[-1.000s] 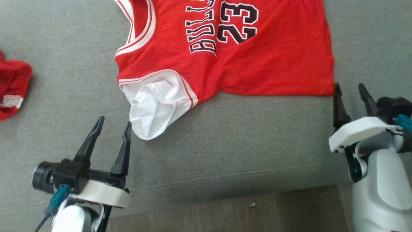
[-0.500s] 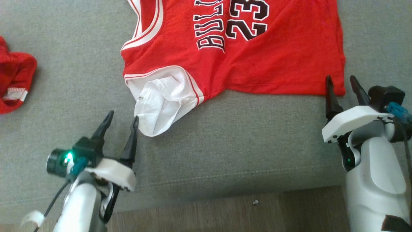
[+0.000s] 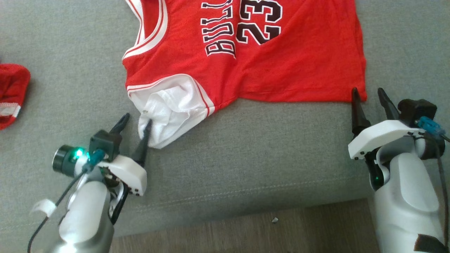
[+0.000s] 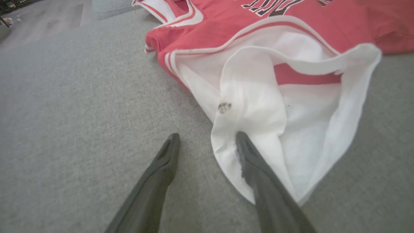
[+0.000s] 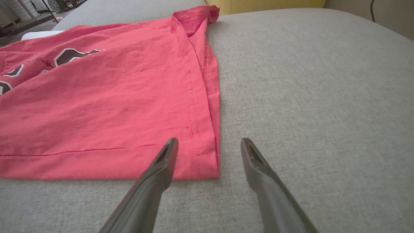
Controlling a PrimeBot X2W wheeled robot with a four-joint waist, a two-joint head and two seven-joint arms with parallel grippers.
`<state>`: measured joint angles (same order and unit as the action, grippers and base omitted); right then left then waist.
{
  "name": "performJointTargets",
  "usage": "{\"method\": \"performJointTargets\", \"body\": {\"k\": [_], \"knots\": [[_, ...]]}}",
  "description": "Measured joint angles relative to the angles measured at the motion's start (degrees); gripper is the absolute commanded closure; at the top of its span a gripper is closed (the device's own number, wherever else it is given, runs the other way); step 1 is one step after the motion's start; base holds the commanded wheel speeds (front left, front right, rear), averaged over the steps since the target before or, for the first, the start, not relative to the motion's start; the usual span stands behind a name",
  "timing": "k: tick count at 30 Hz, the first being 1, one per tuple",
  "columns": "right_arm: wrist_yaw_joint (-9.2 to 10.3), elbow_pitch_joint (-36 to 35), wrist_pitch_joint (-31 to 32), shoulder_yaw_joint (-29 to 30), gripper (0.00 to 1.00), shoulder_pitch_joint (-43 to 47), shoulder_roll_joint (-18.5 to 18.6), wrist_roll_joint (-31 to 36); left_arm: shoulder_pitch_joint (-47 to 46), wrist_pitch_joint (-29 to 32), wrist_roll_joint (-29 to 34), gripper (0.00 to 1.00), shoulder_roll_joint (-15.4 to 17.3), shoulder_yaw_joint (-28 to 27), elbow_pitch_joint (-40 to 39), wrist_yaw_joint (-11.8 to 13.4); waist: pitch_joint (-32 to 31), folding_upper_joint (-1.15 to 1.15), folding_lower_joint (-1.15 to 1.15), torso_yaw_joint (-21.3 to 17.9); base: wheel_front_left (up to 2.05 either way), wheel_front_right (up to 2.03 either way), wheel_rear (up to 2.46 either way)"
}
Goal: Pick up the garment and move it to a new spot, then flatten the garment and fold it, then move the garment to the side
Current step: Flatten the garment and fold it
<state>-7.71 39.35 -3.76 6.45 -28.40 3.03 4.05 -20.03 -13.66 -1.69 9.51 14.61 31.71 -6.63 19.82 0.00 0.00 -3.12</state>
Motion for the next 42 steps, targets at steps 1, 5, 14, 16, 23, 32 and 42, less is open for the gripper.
{"method": "performJointTargets", "body": {"k": [1, 5, 14, 16, 23, 32, 42], "knots": [[0.00, 0.18, -0.09, -0.01, 0.00, -0.01, 0.00, -0.27, -0.75, 0.03, -0.03, 0.59, 0.04, 0.03, 0.49, -0.01, -0.02, 0.00, 0.00, -0.05, 0.00, 0.00, 0.00], [0.00, 0.93, -0.45, 0.14, 0.00, -0.01, 0.01, -0.40, -1.85, 1.36, -2.63, 1.00, 0.03, 1.20, 2.02, -0.46, -0.38, 0.00, 0.00, -0.07, 0.00, 0.00, 0.00], [0.00, 2.38, -0.75, 0.19, 0.00, -0.36, 0.00, -0.40, 1.59, 0.80, -5.48, 1.00, 2.19, 0.89, -2.47, 2.81, -2.20, 0.00, 0.00, 0.13, 0.00, 0.00, 0.00], [0.00, 2.83, -0.73, 0.12, 0.00, -0.38, 0.01, -0.41, 3.98, 0.45, -5.20, 1.00, 2.89, 0.47, -5.60, 4.92, -2.63, 0.00, 0.00, 0.35, 0.00, 0.00, 0.00], [0.00, 4.68, 0.73, 0.25, 0.00, -1.43, 0.01, -0.12, 11.20, -0.13, -3.94, 1.00, 4.92, -0.88, -16.33, 8.72, -2.70, 0.00, 0.00, 2.08, 0.00, 0.00, 0.00], [0.00, 7.12, 2.63, 2.88, 0.00, -3.74, 0.01, 5.12, 11.56, -0.56, -3.96, 1.00, 5.08, -0.77, -16.22, 9.16, -1.73, 0.00, 0.00, 3.59, 0.00, 0.00, 0.00], [0.00, 8.93, 2.55, 5.56, 0.00, -4.57, 0.04, 7.19, 11.36, -0.56, -4.14, 1.00, 5.16, -0.68, -13.61, 9.21, -2.13, 0.00, 0.00, 3.91, 0.00, 0.00, 0.00]]}}
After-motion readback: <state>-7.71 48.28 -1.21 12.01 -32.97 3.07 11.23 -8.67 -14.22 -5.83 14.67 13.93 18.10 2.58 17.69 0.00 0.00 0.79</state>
